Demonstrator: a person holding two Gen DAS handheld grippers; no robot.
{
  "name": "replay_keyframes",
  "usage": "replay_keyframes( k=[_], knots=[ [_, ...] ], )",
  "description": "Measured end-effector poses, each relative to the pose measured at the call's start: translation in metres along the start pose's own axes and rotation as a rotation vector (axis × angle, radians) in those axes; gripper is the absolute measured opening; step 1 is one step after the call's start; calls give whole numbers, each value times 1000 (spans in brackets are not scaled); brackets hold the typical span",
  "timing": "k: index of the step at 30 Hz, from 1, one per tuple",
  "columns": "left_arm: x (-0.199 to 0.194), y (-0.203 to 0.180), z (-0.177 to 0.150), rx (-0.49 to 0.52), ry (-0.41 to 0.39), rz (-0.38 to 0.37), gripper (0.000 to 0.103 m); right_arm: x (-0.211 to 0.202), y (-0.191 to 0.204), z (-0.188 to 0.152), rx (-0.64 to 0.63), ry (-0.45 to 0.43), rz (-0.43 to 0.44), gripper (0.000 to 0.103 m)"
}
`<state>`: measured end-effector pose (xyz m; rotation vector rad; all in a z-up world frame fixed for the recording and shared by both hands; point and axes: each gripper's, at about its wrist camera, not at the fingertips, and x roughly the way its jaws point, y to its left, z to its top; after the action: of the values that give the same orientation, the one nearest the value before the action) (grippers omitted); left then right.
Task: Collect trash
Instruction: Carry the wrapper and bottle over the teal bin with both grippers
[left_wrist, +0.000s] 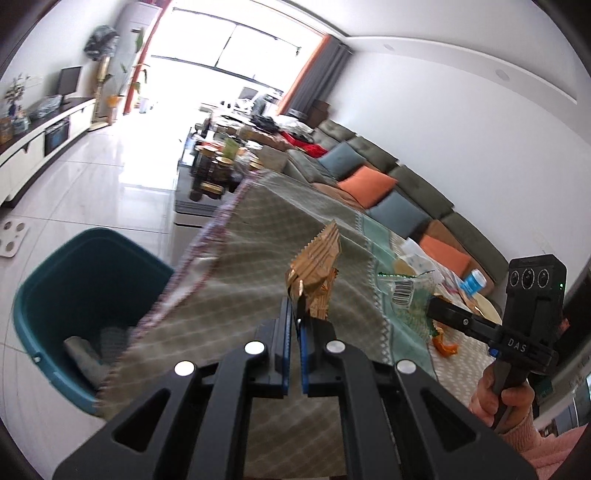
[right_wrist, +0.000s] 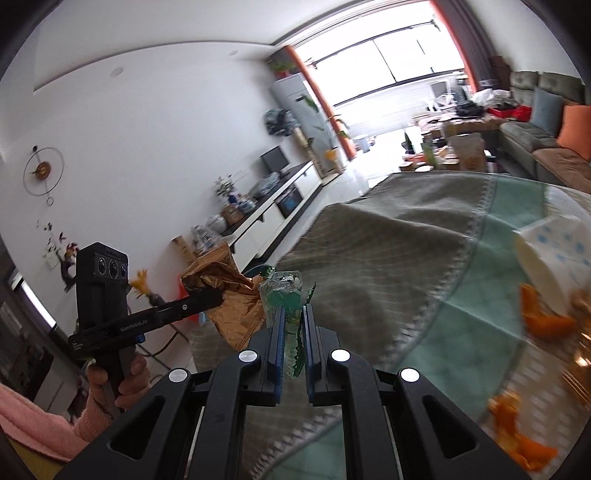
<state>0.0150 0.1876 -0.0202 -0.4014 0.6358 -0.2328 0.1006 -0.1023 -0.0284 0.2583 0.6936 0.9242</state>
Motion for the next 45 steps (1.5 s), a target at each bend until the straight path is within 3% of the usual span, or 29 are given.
replay_keyframes(
  k=[22,35,45],
  knots=[
    [-61,79,16,-117,-121,220,6,95,49,31,-89,117,143,9],
    [-58,109,11,-169,-105,289,6,147,63,41,-64,184,177,9],
    [-47,123,7,-193,-79,328,6,186,70,37,-67,246,136,9]
  ],
)
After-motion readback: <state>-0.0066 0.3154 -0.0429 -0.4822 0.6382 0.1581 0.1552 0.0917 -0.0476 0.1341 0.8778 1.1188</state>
